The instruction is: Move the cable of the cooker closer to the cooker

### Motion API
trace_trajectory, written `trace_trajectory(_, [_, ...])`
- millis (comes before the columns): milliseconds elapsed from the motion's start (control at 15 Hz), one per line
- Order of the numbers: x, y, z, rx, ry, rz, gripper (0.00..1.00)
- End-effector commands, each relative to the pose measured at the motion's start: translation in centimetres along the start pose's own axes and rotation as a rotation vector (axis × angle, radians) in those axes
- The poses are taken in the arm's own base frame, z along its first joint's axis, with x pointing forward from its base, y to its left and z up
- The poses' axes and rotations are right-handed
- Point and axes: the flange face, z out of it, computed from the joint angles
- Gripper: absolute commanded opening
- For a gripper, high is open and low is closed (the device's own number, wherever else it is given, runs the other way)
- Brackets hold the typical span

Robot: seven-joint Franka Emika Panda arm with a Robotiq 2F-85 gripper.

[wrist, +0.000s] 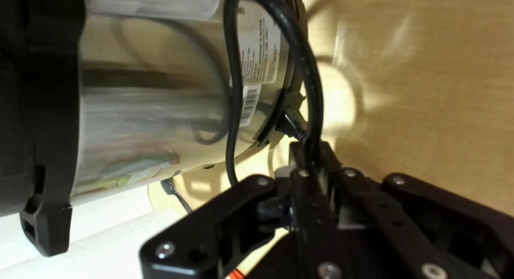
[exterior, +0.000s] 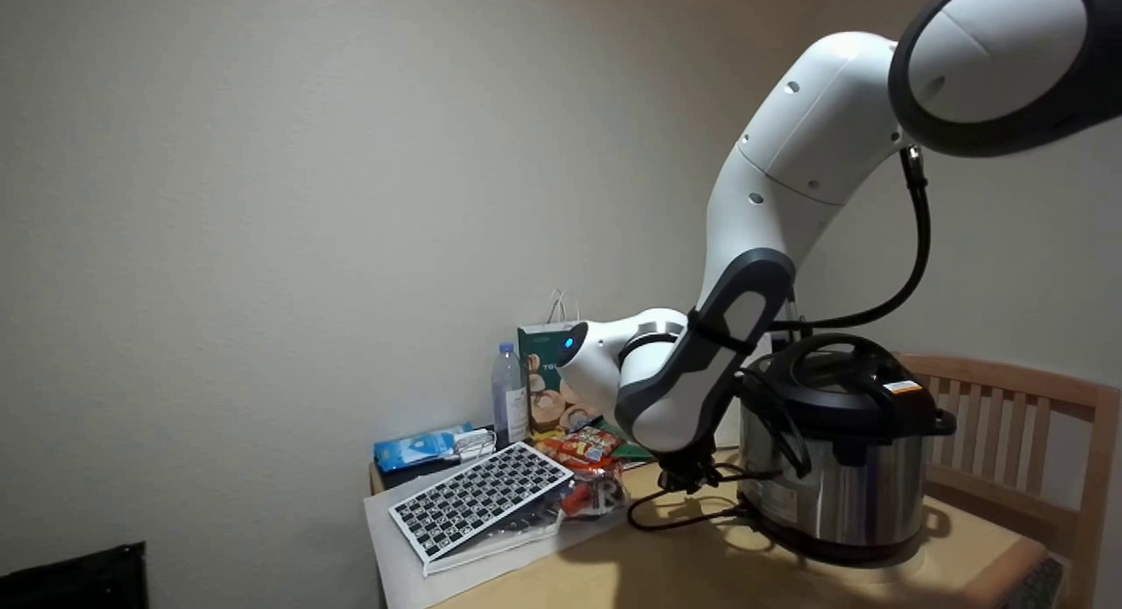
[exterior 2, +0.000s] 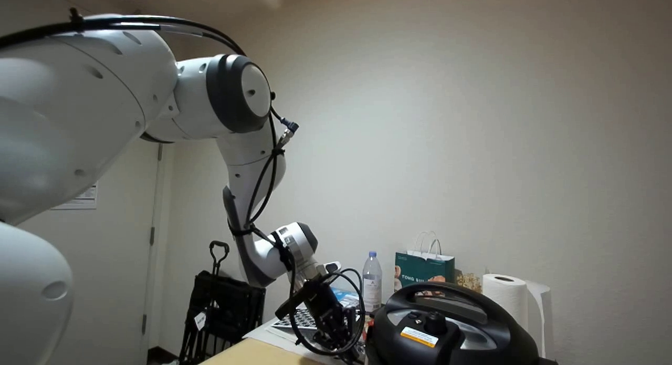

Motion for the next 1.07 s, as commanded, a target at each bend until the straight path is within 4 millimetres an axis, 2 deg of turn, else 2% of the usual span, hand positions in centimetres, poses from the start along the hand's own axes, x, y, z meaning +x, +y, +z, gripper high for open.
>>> trace_trajectory(0, [0.6, -0.3, -0.2, -0.009, -0.002, 0.028, 0.15])
trace_trajectory(200, [1.6, -0.9, 0.2, -0.024, -0.006, 0.062, 0.15])
trace_trajectory(267, [1.6, -1.0, 0.3, -0.025, -0.006, 0.065, 0.07])
trace_trajectory(400, [2.3, -2.3, 0.2, -0.053, 0.01, 0.186, 0.08])
trace_trajectory(667, [4.0, -3.7, -1.0, -0.2, 0.189, 0.249, 0.08])
trace_trajectory(733, [3.3, -3.5, -0.7, -0.138, 0.132, 0.204, 0.06])
trace_trajectory(800, [3.4, -4.1, -0.8, -0.143, 0.144, 0.207, 0.15])
trace_trajectory(933, [3.3, -4.5, -0.8, -0.138, 0.142, 0.202, 0.15])
trace_trajectory(1000, [3.4, -4.3, -0.7, -0.137, 0.139, 0.204, 0.07])
